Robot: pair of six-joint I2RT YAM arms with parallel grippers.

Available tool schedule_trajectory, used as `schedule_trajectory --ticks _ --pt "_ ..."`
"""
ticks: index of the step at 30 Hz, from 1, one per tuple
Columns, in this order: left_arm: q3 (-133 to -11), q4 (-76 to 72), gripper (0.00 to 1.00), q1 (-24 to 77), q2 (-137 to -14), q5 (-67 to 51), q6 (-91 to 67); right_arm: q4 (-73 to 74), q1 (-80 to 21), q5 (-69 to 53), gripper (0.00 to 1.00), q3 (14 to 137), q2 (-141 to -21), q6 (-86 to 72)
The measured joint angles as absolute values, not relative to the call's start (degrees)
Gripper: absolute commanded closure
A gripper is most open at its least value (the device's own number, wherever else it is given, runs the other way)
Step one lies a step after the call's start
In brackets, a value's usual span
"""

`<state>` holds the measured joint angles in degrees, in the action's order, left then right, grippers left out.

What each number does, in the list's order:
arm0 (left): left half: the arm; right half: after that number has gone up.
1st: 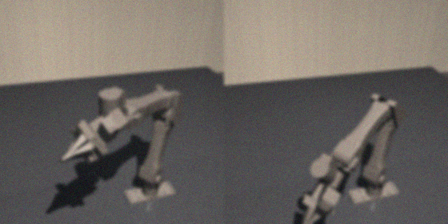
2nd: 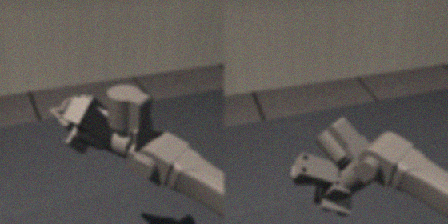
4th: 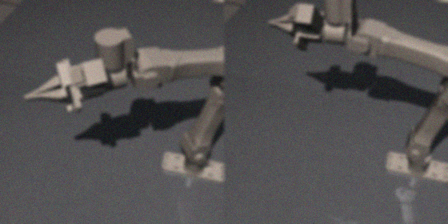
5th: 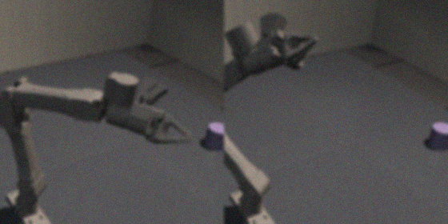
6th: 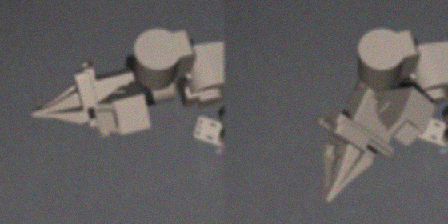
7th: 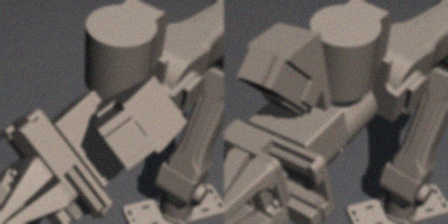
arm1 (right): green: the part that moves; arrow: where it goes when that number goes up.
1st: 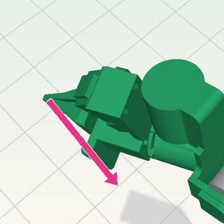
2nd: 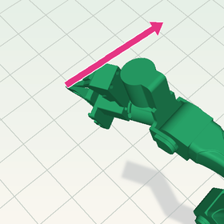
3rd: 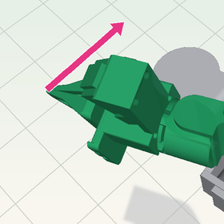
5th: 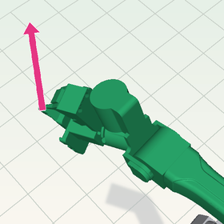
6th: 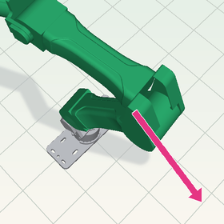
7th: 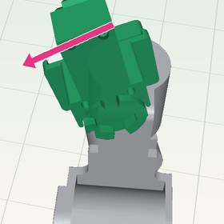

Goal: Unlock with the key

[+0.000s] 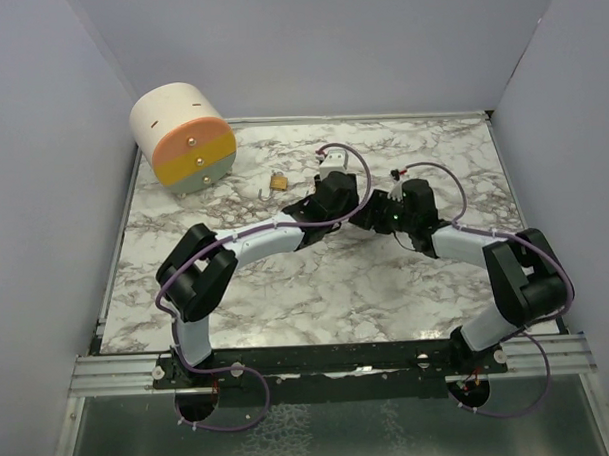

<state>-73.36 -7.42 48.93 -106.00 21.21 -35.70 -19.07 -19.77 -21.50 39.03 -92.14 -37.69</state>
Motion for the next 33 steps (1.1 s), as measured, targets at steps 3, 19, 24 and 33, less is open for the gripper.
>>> schedule_trajectory --ticks 3,19,24,33 --pt "-71.8 -5.6 1.0 48.3 -105.2 23.0 -34.0 -17.2 -19.2 -19.7 0.52 38.4 -88.0 -36.2" --pt "-76.0 2.4 1.0 45.6 -109.8 27.3 -29.0 -10.3 -14.5 -13.7 0.51 37.3 -73.7 -31.0" --pt "-78.2 3.8 1.0 45.9 -112.6 26.9 -28.8 -9.7 -13.2 -11.9 0.51 37.3 -69.1 -29.5" --pt "-75.3 7.1 1.0 45.9 -111.7 29.5 -27.4 -9.0 -11.9 -11.5 0.51 36.8 -68.1 -28.6"
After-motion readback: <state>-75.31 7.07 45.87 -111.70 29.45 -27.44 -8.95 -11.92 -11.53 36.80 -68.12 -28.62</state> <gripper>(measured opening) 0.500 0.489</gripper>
